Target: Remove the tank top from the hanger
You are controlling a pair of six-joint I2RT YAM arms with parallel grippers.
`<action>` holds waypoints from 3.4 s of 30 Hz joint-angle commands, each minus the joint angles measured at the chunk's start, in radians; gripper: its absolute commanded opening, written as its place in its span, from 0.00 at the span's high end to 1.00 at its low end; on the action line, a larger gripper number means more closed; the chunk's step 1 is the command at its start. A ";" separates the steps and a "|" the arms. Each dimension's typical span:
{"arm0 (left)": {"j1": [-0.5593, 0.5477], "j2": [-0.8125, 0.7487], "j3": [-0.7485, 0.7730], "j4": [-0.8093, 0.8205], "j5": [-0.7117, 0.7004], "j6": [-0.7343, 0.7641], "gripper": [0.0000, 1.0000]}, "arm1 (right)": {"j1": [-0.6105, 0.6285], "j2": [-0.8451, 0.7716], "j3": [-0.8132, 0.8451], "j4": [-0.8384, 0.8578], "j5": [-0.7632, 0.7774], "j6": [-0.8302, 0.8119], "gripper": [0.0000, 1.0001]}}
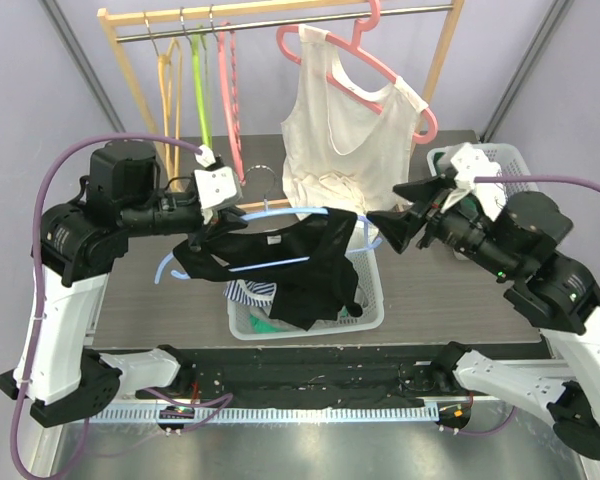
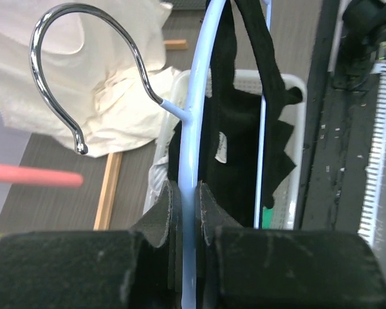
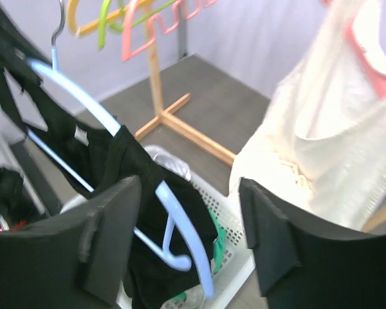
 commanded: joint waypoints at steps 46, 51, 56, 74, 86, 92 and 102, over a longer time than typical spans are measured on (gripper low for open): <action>0.002 -0.035 0.028 0.092 -0.193 0.028 1.00 | -0.007 0.039 -0.422 0.578 -0.063 0.449 0.17; 0.002 -0.035 0.033 0.089 -0.191 0.031 1.00 | -0.009 0.040 -0.431 0.585 -0.069 0.465 0.13; 0.002 -0.032 0.039 0.085 -0.186 0.031 1.00 | -0.009 0.074 -0.431 0.616 -0.108 0.492 0.14; 0.003 -0.029 0.026 0.078 -0.186 0.047 1.00 | -0.009 0.050 -0.394 0.668 -0.233 0.580 0.89; 0.003 -0.041 0.008 0.066 -0.194 0.074 1.00 | -0.018 -0.090 -0.325 0.495 0.032 0.505 0.96; 0.003 -0.058 0.003 0.043 -0.177 0.091 1.00 | -0.021 -0.053 -0.270 0.397 0.282 0.492 0.98; 0.003 -0.074 0.049 -0.007 -0.061 0.103 1.00 | -0.113 -0.016 -0.272 0.233 0.439 0.509 0.99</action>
